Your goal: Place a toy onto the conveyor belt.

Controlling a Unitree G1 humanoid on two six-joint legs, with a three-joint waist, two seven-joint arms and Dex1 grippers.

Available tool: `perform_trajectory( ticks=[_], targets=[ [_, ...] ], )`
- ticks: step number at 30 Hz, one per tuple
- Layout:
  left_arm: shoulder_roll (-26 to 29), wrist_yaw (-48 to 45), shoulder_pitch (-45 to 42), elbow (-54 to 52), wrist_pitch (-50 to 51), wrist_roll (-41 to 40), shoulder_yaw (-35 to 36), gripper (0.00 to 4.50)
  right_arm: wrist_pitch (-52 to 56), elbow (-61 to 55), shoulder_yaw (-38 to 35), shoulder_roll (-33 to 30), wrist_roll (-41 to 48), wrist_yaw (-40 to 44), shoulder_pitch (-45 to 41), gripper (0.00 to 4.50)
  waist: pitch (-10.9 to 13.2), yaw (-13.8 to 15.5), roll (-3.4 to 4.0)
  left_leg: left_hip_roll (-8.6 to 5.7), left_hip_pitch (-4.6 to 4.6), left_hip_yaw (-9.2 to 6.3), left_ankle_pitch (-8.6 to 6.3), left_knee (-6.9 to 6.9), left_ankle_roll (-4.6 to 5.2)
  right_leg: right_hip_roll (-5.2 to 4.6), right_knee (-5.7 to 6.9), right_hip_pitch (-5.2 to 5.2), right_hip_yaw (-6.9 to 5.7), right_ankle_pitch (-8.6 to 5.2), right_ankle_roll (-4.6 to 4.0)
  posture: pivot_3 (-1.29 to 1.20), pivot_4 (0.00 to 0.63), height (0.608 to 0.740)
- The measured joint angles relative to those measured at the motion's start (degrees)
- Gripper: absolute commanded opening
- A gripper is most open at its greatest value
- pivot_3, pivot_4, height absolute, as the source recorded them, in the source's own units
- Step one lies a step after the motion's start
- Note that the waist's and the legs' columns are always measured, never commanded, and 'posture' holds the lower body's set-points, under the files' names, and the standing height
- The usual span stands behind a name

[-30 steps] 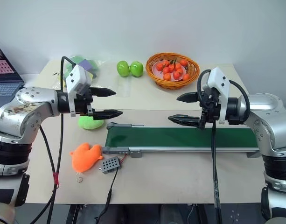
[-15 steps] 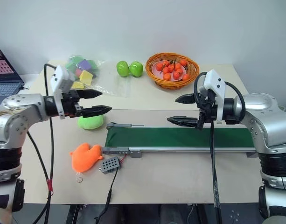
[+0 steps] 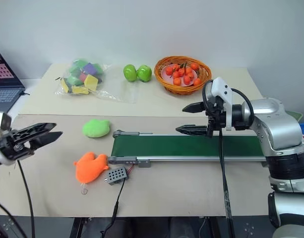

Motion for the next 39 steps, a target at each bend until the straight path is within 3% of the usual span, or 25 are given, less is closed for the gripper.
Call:
perform_trajectory(
  ticks=[4,7,12,20,27,39],
  targets=[
    [0.1,0.2,6.9,2.1,0.1,-0.2,3.6,4.49,-0.6,0.6,0.5,0.8,-0.7,0.5,0.0,4.5,0.0,0.0,0.01,-0.01,0.06,0.03,0.04,-0.07,-0.07,-0.03,0.02,0.0,0.01,0.0,-0.01,0.0,0.15,0.738],
    [-0.5,0.9,14.5,3.1,-0.6,1.7,0.9,4.49,-0.9,1.0,0.5,0.8,-1.1,1.4,0.0,4.5,0.0,0.0,0.02,-0.02,0.05,0.04,0.04,-0.1,-0.08,-0.03,0.01,-0.03,0.02,0.0,-0.01,0.0,0.15,0.738],
    [-2.8,0.8,17.7,7.8,-3.1,4.0,-1.7,4.49,-0.9,1.1,0.5,0.8,-1.1,1.6,0.0,4.5,0.0,0.5,-0.01,-0.01,0.04,0.03,0.09,-0.09,-0.16,-0.03,0.04,-0.02,-0.01,-0.01,-0.03,0.0,0.15,0.738],
    [-3.2,-1.2,14.4,11.0,-10.0,6.6,-7.2,4.49,0.1,-4.7,0.2,-0.7,2.3,6.7,0.8,4.5,0.0,0.4,-0.01,-0.02,0.04,0.04,0.09,-0.1,-0.17,-0.05,0.04,-0.02,-0.01,0.0,-0.03,0.0,0.15,0.738],
    [-6.5,-2.5,13.1,9.7,-16.1,11.2,-18.0,4.49,0.3,-7.6,0.5,-0.9,3.5,7.7,1.0,4.5,-0.1,0.3,0.03,-0.02,0.05,0.05,0.09,-0.09,-0.17,-0.06,0.06,-0.01,0.0,0.0,-0.04,0.0,0.15,0.738],
    [-11.8,-3.3,6.5,14.2,-19.1,11.9,-22.1,4.49,2.1,-8.9,0.5,-2.2,3.6,6.5,0.9,4.5,-0.2,0.9,0.33,-0.1,0.12,0.02,0.09,-0.05,-0.17,-0.11,0.05,0.16,-0.01,0.0,-0.04,0.0,0.15,0.738]
  ],
)
